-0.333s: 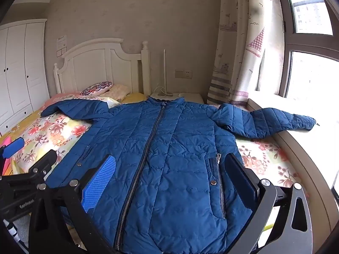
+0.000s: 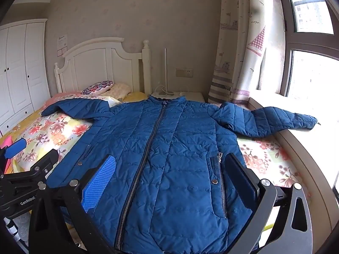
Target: Fold large clothes
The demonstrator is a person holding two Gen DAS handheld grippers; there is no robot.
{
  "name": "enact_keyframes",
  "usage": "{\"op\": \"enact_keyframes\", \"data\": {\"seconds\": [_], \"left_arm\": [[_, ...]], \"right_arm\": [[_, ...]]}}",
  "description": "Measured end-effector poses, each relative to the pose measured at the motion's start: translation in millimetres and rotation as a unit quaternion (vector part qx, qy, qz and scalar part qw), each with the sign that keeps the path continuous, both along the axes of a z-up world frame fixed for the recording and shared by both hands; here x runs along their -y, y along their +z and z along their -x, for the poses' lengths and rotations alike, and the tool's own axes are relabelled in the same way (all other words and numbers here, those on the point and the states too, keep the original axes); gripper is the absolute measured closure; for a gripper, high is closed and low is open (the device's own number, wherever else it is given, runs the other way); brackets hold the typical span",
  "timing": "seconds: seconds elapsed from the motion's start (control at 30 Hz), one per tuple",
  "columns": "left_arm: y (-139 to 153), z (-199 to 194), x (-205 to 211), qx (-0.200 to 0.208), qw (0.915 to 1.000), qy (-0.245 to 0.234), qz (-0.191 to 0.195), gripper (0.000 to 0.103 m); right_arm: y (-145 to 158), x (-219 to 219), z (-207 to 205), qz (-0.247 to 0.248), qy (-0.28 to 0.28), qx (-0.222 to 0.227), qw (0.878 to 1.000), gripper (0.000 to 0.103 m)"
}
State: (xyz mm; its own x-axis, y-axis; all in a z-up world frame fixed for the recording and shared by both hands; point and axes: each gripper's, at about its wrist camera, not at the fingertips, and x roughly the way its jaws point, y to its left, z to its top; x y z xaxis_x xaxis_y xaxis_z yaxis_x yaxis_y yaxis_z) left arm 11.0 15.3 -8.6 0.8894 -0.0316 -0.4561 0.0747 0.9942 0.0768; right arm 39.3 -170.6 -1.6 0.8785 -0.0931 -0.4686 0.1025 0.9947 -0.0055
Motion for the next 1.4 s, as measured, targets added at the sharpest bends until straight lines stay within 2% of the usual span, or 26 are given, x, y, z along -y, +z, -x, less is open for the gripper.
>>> {"op": "enact_keyframes", "data": {"seconds": [1.4], "left_arm": [[-0.1, 2.1, 6.4, 0.000, 1.0000, -0.002, -0.005, 0.002]], "right_arm": [[-1.8, 7.1, -1.3, -0.009, 0.008, -0.003, 1.000, 0.004]]}}
